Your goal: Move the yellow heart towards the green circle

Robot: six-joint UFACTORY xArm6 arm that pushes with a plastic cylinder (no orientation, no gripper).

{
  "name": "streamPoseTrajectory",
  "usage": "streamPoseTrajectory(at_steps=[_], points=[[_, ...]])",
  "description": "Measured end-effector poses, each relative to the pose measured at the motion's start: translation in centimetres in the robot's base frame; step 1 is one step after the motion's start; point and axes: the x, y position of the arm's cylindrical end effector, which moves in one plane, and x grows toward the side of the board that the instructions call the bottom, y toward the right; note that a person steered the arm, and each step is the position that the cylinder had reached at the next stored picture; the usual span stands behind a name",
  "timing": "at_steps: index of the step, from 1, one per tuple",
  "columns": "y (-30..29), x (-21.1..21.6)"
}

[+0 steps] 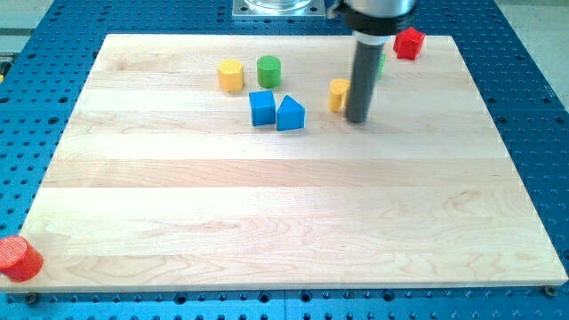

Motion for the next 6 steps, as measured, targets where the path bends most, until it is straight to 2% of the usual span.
streamPoseTrajectory(at_steps=[3, 4, 5, 6], points=[[-5.4, -3.3], [-8.1, -3.3], [-15.4, -4.2], [-21.0, -0.4]])
